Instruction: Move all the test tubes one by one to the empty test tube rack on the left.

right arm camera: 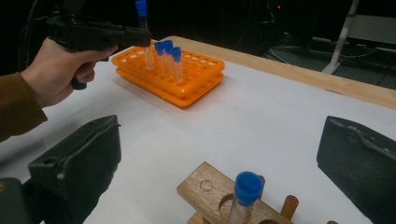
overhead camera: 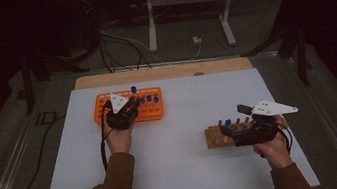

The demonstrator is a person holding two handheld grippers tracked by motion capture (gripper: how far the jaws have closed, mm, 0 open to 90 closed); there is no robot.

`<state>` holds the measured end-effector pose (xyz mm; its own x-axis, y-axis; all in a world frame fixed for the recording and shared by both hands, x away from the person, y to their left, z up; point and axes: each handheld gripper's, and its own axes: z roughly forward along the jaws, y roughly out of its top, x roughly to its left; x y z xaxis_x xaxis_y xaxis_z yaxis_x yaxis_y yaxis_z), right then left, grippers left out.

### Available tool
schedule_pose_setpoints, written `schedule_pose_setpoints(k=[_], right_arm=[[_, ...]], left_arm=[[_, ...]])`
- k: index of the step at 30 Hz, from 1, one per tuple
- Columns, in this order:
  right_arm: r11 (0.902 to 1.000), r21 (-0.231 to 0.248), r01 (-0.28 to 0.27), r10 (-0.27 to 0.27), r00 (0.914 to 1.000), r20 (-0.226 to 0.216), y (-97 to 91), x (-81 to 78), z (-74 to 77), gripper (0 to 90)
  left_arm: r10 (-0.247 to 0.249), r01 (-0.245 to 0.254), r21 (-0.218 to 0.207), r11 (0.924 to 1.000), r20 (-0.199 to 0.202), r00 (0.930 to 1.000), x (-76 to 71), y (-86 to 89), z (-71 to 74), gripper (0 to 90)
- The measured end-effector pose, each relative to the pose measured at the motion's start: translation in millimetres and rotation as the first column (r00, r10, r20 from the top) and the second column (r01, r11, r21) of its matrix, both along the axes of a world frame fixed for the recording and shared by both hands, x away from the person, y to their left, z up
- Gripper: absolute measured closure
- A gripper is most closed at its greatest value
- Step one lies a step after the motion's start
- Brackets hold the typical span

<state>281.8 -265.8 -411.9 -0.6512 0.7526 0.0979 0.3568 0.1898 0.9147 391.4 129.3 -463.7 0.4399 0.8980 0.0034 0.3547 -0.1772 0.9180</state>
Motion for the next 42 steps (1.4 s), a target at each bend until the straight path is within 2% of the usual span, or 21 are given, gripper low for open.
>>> schedule_pose_setpoints(k=[11, 27, 35, 42], right_arm=[[1.0, 0.001, -0.003, 0.003, 1.0, -0.001, 0.0, -0.6, -0.1, 0.4], [1.0, 0.0, -0.006, 0.006, 1.0, 0.0, -0.4, -0.7, 0.2, 0.5], [1.0, 0.001, -0.007, 0.007, 1.0, -0.002, -0.4, -0.8, 0.1, 0.8], [1.0, 0.001, -0.01, 0.01, 1.0, -0.003, -0.2, -0.6, -0.4, 0.8]], left_arm=[[0.019, -0.019, 0.007, 0.9998, -0.038, 0.9991, 8.0, 1.2, -10.3, 77.0], [0.017, -0.015, 0.041, 0.9991, -0.072, 0.9973, 8.5, -0.5, -17.9, 77.1], [0.02, -0.013, 0.066, 0.9978, -0.111, 0.9937, 10.7, -1.6, -25.5, 77.4], [0.021, -0.013, 0.061, 0.998, -0.134, 0.9908, 12.5, -1.4, -26.1, 77.6]])
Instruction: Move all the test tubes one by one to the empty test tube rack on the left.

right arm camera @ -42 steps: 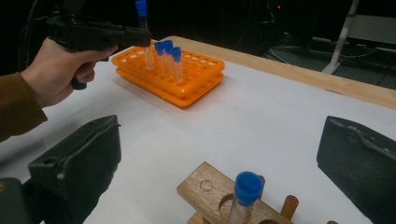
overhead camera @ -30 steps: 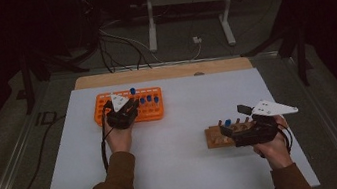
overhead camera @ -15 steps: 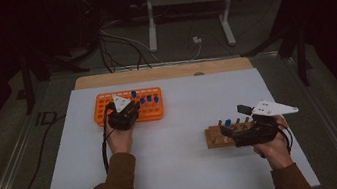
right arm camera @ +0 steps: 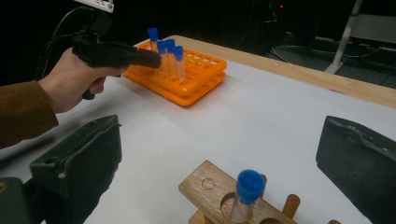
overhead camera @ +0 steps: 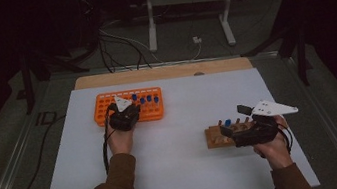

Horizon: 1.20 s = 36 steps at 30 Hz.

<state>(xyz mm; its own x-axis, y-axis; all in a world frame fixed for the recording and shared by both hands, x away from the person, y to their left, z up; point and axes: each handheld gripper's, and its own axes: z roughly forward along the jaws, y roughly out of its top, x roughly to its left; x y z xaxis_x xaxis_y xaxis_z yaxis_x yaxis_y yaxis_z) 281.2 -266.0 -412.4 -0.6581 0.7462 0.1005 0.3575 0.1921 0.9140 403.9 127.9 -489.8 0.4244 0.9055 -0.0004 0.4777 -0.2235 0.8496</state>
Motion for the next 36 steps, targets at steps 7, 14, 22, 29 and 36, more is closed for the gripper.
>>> schedule_pose_setpoints(k=[7, 14, 22, 29, 36], right_arm=[[1.0, 0.0, -0.002, 0.002, 1.0, -0.001, 0.6, -0.3, -0.1, 0.8], [1.0, -0.003, -0.003, 0.003, 1.0, -0.002, 1.5, -0.2, -0.6, 0.8], [1.0, 0.0, -0.001, 0.001, 1.0, -0.006, 0.5, 0.5, -1.1, 0.8], [0.9999, 0.0, 0.01, -0.01, 0.9998, -0.015, -1.8, 2.5, -3.8, 0.8], [0.9991, -0.031, 0.028, -0.028, 0.9994, -0.02, -3.2, 3.8, -7.6, 5.0]], left_arm=[[0.0, 0.0, 0.011, 0.9999, -0.018, 0.9998, 1.5, -1.8, -0.4, 77.7], [-0.005, 0.005, 0.021, 0.9998, -0.034, 0.9994, 2.2, -1.7, -1.4, 77.8], [-0.009, 0.012, 0.055, 0.9984, -0.044, 0.999, 1.2, -4.5, -3.3, 77.9], [-0.015, 0.017, 0.033, 0.9993, -0.06, 0.9981, 0.3, -1.4, -2.1, 75.9], [-0.017, 0.013, -0.05, 0.9987, -0.065, 0.9978, -7.5, 8.2, -4.9, 56.7]])
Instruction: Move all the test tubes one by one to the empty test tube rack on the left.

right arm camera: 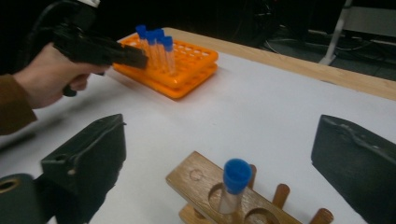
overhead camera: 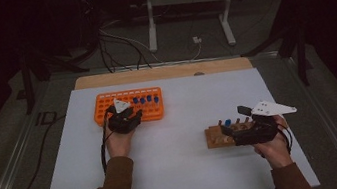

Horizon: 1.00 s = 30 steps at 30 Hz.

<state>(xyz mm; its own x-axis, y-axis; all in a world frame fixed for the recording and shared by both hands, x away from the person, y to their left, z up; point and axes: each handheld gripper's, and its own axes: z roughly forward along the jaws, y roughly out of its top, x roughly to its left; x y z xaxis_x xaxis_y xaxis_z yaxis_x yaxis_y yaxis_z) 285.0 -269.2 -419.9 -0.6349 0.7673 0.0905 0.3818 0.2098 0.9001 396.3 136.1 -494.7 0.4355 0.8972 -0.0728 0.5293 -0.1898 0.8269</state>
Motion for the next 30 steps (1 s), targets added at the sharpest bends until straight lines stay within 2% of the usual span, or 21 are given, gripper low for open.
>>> schedule_pose_setpoints(k=[5, 10, 14, 22, 27, 30], right_arm=[[0.9993, -0.036, -0.001, 0.0, 0.9997, -0.026, 1.1, 3.2, -7.9, 8.0], [0.997, -0.076, 0.011, -0.014, 0.9992, -0.036, 2.7, 5.4, -15.1, 17.5], [0.9936, -0.113, 0.007, -0.012, 0.9991, -0.041, 2.7, 6.3, -21.4, 37.9], [0.9897, -0.142, -0.015, 0.005, 0.9977, -0.067, 4.1, 8.8, -30.1, 67.0], [0.9844, -0.172, -0.038, 0.026, 0.997, -0.072, 7.6, 8.6, -33.5, 74.9], [0.9846, -0.172, -0.033, 0.022, 0.9974, -0.069, 8.5, 8.7, -34.1, 75.6]], left_arm=[[-0.008, 0.009, -0.038, 0.9992, 0.007, 0.9999, -8.1, 1.4, 1.1, 42.8], [-0.011, 0.013, -0.076, 0.997, 0.028, 0.9996, -17.7, -4.3, 6.6, 28.7], [-0.021, 0.024, -0.081, 0.9964, 0.033, 0.9992, -25.6, -9.8, 12.2, 18.5], [-0.074, 0.08, -0.101, 0.9916, 0.068, 0.9949, -41.2, -20.5, 24.2, 16.1], [-0.103, 0.111, -0.108, 0.988, 0.076, 0.9917, -46.8, -28.5, 27.9, 16.1], [-0.116, 0.124, -0.104, 0.9869, 0.076, 0.9903, -48.6, -32.8, 28.5, 16.1]])
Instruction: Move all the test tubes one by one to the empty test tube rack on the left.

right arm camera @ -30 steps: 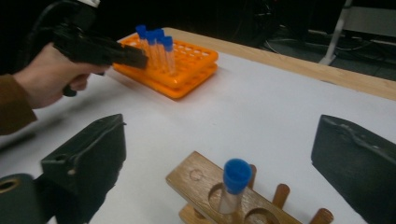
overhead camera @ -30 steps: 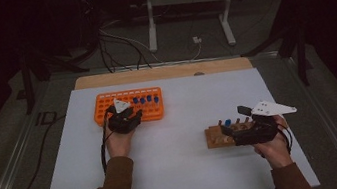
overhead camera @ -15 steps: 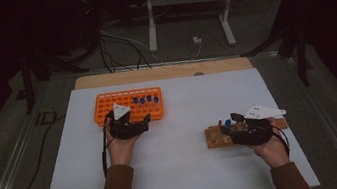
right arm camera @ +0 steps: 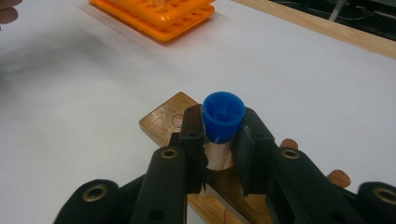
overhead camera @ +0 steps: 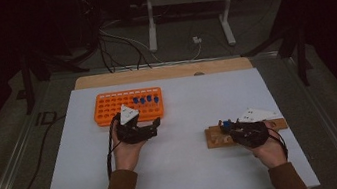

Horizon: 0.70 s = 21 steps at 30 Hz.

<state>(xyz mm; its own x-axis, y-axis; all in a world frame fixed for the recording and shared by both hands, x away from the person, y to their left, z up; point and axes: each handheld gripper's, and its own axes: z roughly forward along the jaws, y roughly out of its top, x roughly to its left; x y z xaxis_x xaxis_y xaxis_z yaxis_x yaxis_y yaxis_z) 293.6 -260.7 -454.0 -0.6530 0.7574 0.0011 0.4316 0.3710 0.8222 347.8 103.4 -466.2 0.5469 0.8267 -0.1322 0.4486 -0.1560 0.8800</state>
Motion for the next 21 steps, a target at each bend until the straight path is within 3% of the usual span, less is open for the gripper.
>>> schedule_pose_setpoints(k=[8, 21], right_arm=[[0.9999, -0.007, 0.016, -0.016, 0.9998, 0.012, 1.1, -0.1, 0.4, 76.4], [0.9984, 0.044, 0.036, -0.037, 0.9991, 0.021, -3.3, -1.8, 16.3, 76.4]], left_arm=[[-0.041, 0.041, -0.011, 0.9991, 0.005, 0.9992, -4.6, -10.4, 2.5, 16.1], [-0.119, 0.12, -0.009, 0.9928, 0.025, 0.9925, -14.5, -28.4, 10.1, 16.2]])
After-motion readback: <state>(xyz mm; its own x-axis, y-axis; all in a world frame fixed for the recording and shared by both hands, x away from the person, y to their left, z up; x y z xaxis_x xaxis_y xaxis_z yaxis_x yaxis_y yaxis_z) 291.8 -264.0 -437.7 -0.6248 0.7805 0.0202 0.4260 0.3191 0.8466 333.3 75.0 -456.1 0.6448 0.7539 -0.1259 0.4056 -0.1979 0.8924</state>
